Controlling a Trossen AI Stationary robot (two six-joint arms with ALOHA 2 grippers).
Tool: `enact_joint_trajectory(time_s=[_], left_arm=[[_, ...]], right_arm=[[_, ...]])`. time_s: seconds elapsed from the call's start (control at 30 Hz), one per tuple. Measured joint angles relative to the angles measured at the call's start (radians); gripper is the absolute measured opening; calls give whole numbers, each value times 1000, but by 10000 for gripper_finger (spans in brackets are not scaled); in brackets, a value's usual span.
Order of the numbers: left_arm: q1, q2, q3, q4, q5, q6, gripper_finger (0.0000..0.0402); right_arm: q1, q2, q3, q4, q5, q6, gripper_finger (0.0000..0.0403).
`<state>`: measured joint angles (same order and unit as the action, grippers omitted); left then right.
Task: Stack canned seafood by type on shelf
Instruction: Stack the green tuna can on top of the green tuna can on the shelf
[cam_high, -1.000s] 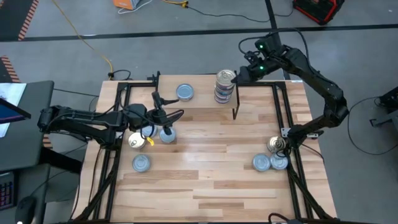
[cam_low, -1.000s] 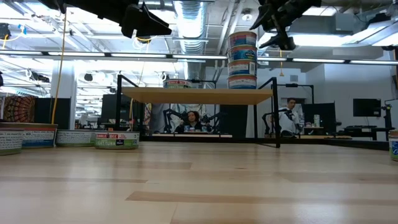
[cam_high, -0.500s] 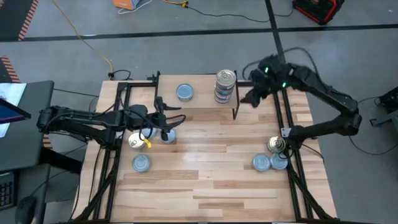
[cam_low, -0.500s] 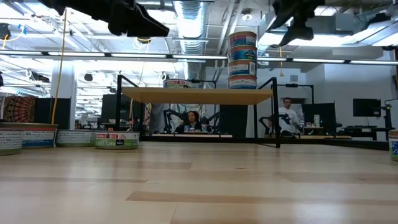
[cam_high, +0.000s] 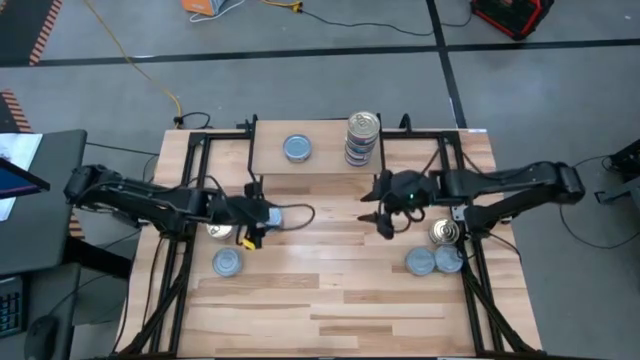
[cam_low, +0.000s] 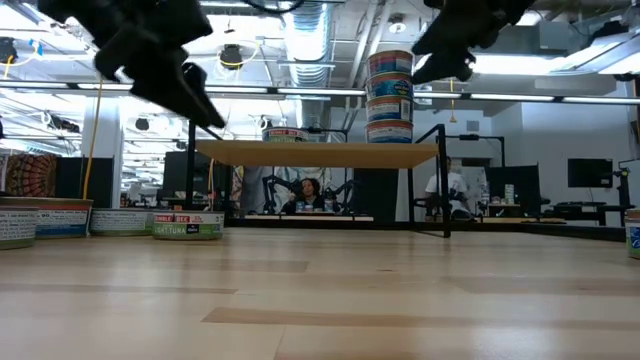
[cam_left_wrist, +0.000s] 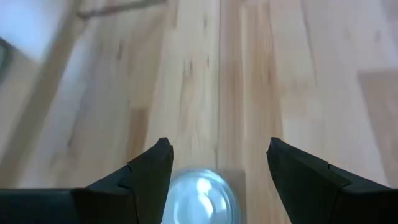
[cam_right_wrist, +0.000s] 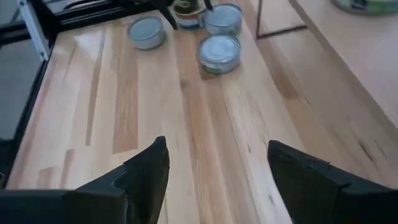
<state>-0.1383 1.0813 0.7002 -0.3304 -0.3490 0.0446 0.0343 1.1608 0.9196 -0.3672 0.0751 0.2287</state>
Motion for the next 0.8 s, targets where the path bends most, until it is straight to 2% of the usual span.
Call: enact_joint_trajectory(time_s=[0.1, 0.2, 0.53, 0.63, 0.8], left_arm=[[-33, 52, 0, -11, -50, -12, 251], [-44, 118, 0, -37, -50, -6, 251], [-55, 359, 0, -129, -51, 6, 242], [-78, 406, 3, -118, -97, 26, 211], [-128, 449, 3, -119, -218, 0, 120]], right_arm=[[21, 30, -11, 115, 6, -56, 296], [29, 55, -10, 215, 7, -96, 296], [53, 94, -10, 302, 8, -106, 296], [64, 105, -10, 308, 10, -99, 296], [80, 104, -10, 317, 11, -87, 296]])
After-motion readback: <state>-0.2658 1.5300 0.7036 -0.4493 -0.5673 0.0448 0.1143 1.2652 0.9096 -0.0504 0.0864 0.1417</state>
